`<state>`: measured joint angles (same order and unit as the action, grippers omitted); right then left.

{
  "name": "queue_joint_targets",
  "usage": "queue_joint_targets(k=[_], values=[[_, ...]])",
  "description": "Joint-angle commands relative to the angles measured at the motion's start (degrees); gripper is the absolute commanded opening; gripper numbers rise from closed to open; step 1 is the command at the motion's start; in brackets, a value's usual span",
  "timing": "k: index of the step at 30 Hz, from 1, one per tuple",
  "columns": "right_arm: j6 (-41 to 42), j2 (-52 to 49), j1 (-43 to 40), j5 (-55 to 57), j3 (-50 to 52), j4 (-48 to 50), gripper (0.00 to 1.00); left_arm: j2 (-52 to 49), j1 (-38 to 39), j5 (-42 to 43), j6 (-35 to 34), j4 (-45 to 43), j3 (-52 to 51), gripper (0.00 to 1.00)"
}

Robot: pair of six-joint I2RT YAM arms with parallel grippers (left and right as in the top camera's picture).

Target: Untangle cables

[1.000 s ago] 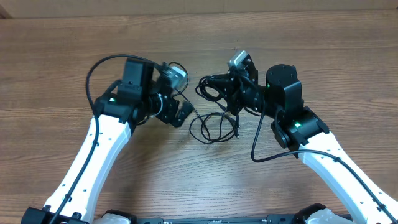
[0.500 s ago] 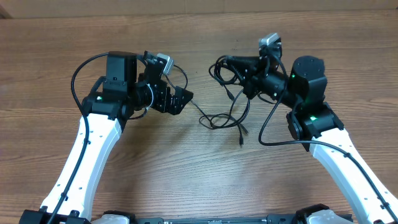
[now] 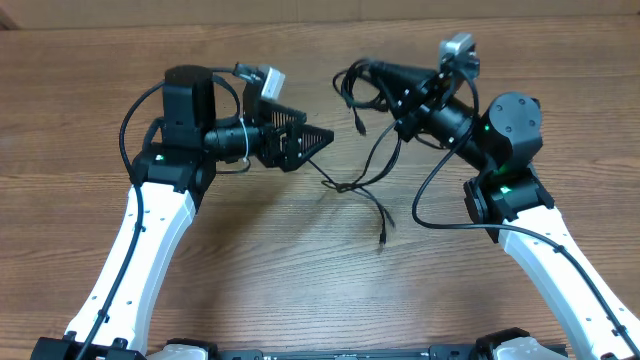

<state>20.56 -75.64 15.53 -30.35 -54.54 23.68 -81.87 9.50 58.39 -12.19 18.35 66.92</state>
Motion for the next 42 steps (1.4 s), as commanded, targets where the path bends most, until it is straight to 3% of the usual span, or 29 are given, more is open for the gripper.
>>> queue_joint_targets(k=[1,8,14,20,28,33,42], values=[[5.66,0.42,-0.28,4.87,-0.81,4.87,0.04,1.31,-0.15,5.79,-9.03,-3.15,1.36,0.99],[11.47,0.39,-0.28,7.43,-0.81,13.11,0.04,1.31,-0.04,9.03,-18.03,-12.57,1.36,0.99],[18.73,0.39,-0.28,9.55,-0.81,14.91,0.04,1.31,-0.04,10.67,-29.64,-25.97,1.36,1.00],[27.50,0.28,-0.28,12.74,-0.81,18.23,0.04,1.31,0.04,10.21,-41.88,-32.89,1.36,1.00],[30.73,0.09,0.81,12.50,-0.81,23.63,0.04,1.31,3.13,7.63,-43.17,-35.28,1.36,1.00],[30.73,0.09,2.19,12.31,-0.81,23.71,0.04,1.31,5.64,5.64,-43.36,-41.35,1.36,1.00],[32.61,0.07,2.36,12.35,-0.81,25.92,0.04,1.31,5.95,3.58,-48.61,-44.22,1.36,1.00]])
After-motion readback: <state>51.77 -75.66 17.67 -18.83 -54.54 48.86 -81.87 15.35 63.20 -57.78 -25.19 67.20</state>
